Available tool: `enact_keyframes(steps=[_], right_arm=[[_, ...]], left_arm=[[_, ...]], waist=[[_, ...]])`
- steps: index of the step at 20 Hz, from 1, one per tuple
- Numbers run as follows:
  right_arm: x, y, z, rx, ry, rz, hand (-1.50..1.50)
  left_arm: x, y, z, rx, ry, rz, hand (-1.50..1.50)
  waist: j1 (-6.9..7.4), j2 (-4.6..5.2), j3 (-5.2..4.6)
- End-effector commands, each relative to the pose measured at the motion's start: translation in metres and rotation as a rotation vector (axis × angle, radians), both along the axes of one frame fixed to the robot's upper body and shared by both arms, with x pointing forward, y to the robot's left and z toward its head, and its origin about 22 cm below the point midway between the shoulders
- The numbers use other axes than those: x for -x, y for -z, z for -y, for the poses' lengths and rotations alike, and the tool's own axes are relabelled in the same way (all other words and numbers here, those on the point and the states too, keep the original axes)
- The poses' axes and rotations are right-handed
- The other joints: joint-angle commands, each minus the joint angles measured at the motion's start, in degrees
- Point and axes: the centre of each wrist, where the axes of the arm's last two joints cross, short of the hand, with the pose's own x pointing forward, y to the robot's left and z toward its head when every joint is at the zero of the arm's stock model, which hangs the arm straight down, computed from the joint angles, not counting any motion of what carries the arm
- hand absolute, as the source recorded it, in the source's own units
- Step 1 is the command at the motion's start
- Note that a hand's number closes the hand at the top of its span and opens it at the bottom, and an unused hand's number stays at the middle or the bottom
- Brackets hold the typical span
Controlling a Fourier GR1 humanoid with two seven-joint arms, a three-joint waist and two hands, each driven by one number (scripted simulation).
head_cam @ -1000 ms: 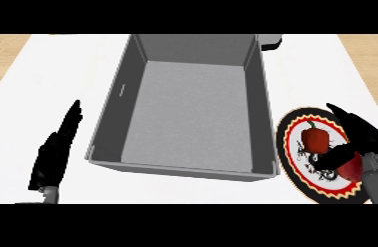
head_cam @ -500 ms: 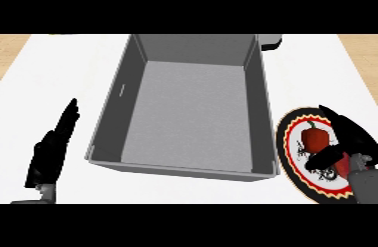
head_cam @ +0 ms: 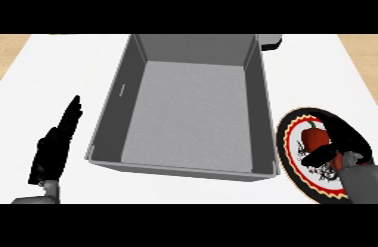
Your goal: Pick the bell pepper from the plate and place it in the cardboard box
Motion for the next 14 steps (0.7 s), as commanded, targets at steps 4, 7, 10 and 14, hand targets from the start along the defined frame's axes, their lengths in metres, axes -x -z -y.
enact_keyframes(steps=[4,7,10,14], right_arm=[[0.006,0.021,0.002,0.076,-0.033,0.077,1.50],[-0.008,0.016,0.008,0.192,-0.024,0.152,1.50],[-0.003,0.013,0.016,0.212,-0.032,0.203,1.50],[-0.045,-0.039,-0.025,0.202,-0.485,0.295,1.50]], left_arm=[[0.000,0.009,-0.017,-0.002,-0.003,-0.009,0.00],[0.000,0.004,-0.009,-0.009,0.009,0.003,0.00],[-0.001,0.006,-0.006,0.006,-0.003,-0.002,0.00],[-0.006,0.001,0.011,0.004,0.069,0.010,0.00]], waist=[[0.01,0.05,0.02],[0.41,0.10,0.04],[0.08,0.03,0.02],[3.76,0.85,0.14]])
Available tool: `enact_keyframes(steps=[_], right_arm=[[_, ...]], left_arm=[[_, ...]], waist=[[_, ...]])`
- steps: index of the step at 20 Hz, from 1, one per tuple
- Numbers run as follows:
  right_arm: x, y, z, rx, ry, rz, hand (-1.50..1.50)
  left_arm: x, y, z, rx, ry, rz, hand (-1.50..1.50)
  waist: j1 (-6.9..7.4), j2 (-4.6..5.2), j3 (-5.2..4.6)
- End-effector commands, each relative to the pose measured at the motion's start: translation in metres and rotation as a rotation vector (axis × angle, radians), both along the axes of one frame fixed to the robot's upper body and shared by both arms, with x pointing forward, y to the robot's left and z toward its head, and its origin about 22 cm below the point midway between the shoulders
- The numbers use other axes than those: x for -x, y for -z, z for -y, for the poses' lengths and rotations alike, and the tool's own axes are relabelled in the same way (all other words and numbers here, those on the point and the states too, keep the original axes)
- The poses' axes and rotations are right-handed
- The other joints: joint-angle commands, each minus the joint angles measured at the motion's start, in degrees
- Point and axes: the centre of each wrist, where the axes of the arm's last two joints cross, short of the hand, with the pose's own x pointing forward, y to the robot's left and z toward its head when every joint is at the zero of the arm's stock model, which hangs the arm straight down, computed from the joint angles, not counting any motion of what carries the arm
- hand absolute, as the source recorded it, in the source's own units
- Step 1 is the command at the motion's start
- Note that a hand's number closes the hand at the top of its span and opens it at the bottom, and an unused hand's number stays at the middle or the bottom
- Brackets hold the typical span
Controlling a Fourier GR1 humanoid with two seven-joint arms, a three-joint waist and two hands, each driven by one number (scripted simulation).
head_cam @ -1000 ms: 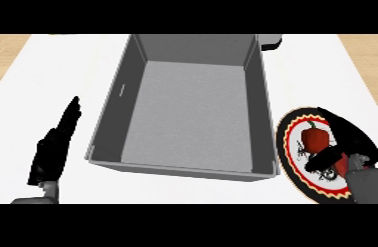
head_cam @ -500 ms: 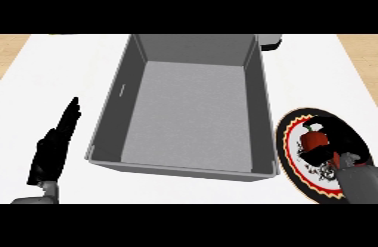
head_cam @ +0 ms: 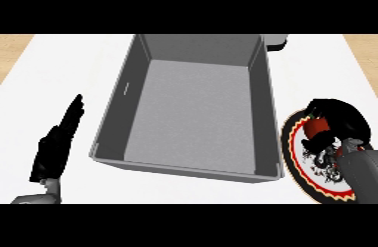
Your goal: Pick the bell pepper from the plate and place it in the cardboard box
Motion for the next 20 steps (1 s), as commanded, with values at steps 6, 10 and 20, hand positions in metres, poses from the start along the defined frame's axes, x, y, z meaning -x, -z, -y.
enact_keyframes(steps=[6,10,20], right_arm=[[-0.049,-0.066,-0.031,0.069,-0.785,0.137,1.50],[-0.075,-0.075,-0.009,0.076,-0.862,0.237,1.50],[-0.121,-0.119,-0.019,-0.490,-1.089,0.398,1.50]], left_arm=[[-0.011,-0.005,0.022,-0.009,0.089,0.028,0.00],[-0.007,0.001,0.023,0.010,0.073,0.014,0.00],[-0.004,-0.004,0.015,-0.015,0.036,-0.016,0.00]], waist=[[4.54,1.41,0.28],[4.08,1.42,0.23],[2.03,0.46,0.15]])
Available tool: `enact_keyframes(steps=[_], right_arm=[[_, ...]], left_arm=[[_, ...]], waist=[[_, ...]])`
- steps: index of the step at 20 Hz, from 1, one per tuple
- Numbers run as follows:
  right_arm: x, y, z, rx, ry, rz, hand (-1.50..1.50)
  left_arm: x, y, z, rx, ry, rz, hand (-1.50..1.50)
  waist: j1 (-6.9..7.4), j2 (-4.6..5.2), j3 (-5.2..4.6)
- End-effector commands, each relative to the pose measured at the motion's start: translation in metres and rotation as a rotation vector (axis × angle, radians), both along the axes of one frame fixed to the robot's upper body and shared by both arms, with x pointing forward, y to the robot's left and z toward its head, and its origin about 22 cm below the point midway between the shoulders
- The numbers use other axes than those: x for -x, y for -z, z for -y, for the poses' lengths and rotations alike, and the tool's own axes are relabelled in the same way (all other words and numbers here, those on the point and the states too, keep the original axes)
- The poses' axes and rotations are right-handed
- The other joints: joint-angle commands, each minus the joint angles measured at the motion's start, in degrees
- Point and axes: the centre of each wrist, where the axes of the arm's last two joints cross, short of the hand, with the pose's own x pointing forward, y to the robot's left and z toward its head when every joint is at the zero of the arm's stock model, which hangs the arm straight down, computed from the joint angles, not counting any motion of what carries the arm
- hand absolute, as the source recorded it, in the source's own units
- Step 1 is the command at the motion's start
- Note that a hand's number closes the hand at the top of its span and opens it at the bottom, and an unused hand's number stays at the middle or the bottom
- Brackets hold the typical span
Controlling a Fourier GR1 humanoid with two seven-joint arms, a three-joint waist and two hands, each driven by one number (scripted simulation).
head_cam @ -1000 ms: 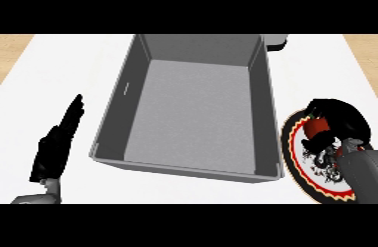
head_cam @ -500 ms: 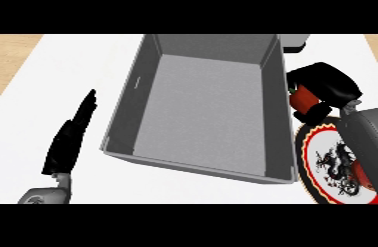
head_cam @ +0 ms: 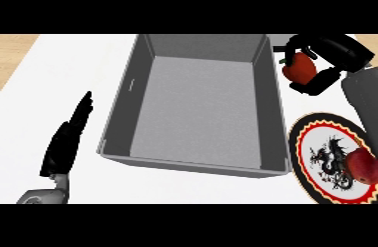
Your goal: Pick the bell pepper from the plate and place it in the cardboard box
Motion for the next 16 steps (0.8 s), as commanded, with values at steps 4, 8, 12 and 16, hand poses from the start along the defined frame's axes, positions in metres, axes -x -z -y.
enact_keyframes(steps=[4,8,12,16], right_arm=[[-0.024,-0.042,-0.016,-0.293,-0.267,-0.067,1.50],[-0.031,-0.054,-0.058,-0.318,-0.352,-0.094,1.50],[-0.033,-0.073,-0.102,-0.310,-0.353,-0.106,1.50],[-0.027,-0.073,-0.147,-0.276,-0.351,-0.115,1.50]], left_arm=[[0.011,0.006,-0.006,0.002,-0.035,-0.007,0.00],[0.003,0.000,-0.009,-0.007,-0.045,-0.016,0.00],[0.011,0.002,-0.023,0.007,-0.040,-0.010,0.00],[0.010,0.001,-0.013,-0.001,-0.073,0.011,0.00]], waist=[[-1.46,-0.60,-0.12],[-2.68,-0.93,-0.16],[-3.15,-1.16,-0.18],[-3.60,-1.24,-0.18]])
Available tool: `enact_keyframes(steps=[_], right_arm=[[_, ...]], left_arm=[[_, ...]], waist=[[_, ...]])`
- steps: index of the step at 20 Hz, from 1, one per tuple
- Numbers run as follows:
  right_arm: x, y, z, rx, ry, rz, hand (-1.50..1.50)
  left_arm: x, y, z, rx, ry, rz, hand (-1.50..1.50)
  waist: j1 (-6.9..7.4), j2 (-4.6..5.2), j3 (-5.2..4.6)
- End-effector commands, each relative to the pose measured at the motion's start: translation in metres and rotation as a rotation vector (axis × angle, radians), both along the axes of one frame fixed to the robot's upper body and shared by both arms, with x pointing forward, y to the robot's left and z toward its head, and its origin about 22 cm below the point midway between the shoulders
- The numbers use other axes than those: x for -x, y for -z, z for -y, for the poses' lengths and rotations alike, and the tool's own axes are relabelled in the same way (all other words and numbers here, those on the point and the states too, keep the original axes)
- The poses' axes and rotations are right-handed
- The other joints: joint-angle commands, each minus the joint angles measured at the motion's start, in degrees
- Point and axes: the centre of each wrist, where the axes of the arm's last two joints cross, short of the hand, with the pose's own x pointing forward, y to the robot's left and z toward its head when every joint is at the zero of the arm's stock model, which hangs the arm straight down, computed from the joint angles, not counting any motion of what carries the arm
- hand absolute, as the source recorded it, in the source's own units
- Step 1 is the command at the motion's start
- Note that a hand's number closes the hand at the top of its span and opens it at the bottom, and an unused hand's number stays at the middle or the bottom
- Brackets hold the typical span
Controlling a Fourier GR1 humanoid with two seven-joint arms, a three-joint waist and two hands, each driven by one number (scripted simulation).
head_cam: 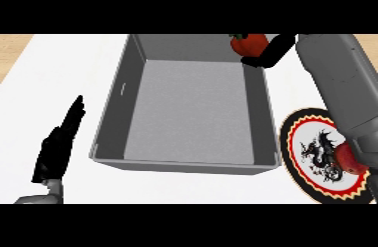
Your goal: Pick the bell pepper from the plate and place it in the cardboard box
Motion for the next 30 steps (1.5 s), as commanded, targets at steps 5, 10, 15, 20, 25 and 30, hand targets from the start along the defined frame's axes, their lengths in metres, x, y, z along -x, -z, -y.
enact_keyframes(steps=[5,10,15,20,25,30], right_arm=[[0.011,0.002,-0.086,0.060,-0.057,-0.050,1.50],[0.030,0.026,-0.139,0.145,-0.082,-0.074,1.50],[0.024,0.039,-0.155,0.216,-0.049,-0.085,1.50],[0.024,0.061,-0.165,0.262,0.035,-0.185,-1.50],[0.038,0.098,-0.168,0.220,0.029,-0.206,-1.50],[0.027,0.086,-0.161,0.040,0.049,-0.301,-1.50]], left_arm=[[-0.016,-0.005,0.002,-0.015,-0.019,0.002,0.00],[0.001,-0.019,-0.005,-0.002,0.003,0.006,0.00],[0.006,-0.010,0.011,-0.007,0.011,0.011,0.00],[-0.013,-0.004,0.013,-0.005,0.034,-0.003,0.00],[-0.021,-0.006,0.015,0.009,0.037,0.019,0.00],[-0.003,-0.010,0.002,0.006,0.048,0.003,0.00]], waist=[[-0.65,0.00,-0.01],[-0.44,-0.16,0.01],[0.28,0.17,0.01],[1.36,0.51,-0.04],[2.37,0.56,-0.03],[3.13,0.70,0.02]])
